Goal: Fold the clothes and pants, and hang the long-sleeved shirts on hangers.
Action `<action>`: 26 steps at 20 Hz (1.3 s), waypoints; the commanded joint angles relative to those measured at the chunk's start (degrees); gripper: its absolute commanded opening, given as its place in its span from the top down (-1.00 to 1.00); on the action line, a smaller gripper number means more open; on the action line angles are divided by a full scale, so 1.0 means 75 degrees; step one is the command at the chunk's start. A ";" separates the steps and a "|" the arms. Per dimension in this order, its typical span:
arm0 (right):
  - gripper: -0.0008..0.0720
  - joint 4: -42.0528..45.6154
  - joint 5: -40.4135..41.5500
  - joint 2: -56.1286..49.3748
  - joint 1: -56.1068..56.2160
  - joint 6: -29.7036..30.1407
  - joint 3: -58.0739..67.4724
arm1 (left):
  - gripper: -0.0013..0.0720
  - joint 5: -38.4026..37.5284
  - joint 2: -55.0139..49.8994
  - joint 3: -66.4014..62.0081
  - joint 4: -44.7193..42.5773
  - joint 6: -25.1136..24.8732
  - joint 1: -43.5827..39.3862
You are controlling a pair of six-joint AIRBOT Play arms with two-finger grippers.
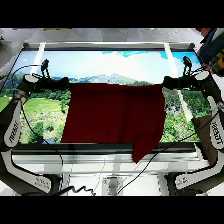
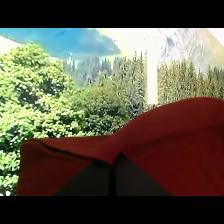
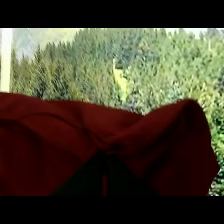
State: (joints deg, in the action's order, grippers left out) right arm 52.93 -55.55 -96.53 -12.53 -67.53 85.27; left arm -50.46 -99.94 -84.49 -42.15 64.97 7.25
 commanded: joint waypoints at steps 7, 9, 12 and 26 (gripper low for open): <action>0.95 0.1609 -0.2454 -0.0020 0.0003 0.0009 0.0003 | 0.93 -0.2594 0.0012 -0.0015 -0.1999 0.0032 0.0315; 0.95 0.1976 -0.2600 -0.0020 0.0003 0.0006 0.0003 | 0.93 -0.2640 0.0012 -0.0015 -0.2031 0.0032 0.0391; 0.95 0.1996 -0.2597 -0.0029 0.0012 -0.0175 0.0000 | 0.93 -0.2620 -0.0020 -0.0015 -0.2043 0.0029 0.0393; -0.01 0.2081 -0.2658 -0.0099 0.0009 -0.0268 -0.0125 | 0.12 -0.2699 -0.0414 -0.0015 -0.1886 0.0032 0.0248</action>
State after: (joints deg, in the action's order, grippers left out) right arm 67.90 -74.96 -97.19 -12.51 -69.73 84.73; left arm -70.15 -102.91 -84.53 -56.47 65.34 9.15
